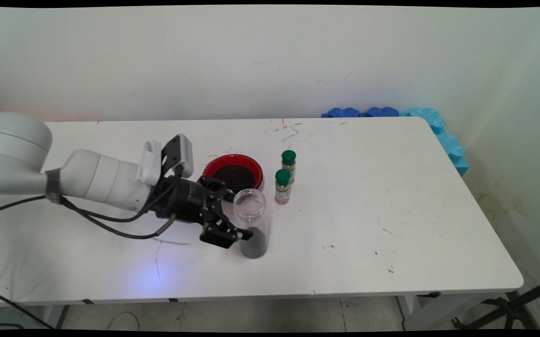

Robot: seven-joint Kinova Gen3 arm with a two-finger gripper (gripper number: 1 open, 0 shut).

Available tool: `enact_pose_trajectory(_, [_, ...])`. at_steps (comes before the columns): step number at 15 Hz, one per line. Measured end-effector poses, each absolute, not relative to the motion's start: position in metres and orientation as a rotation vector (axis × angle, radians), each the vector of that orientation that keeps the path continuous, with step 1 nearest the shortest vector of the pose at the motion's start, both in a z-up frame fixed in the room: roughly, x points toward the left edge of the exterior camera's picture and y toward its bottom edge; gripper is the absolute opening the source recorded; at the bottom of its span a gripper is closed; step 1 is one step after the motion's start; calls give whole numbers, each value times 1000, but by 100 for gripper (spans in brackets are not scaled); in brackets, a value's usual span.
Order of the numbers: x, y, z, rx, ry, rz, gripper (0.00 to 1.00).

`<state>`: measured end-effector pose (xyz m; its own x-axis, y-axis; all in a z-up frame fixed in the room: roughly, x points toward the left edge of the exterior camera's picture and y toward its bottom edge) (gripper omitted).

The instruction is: Pick up the black seasoning powder from the table, then pour the black seasoning powder in the red bowl

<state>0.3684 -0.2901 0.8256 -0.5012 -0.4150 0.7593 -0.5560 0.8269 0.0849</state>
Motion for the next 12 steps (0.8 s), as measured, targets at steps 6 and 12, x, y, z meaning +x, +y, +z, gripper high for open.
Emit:
enact_pose_trajectory(6, [361, -298, 815, 698, -2164, 220, 0])
enact_pose_trajectory(12, [360, -299, 817, 690, -2147, 179, 0])
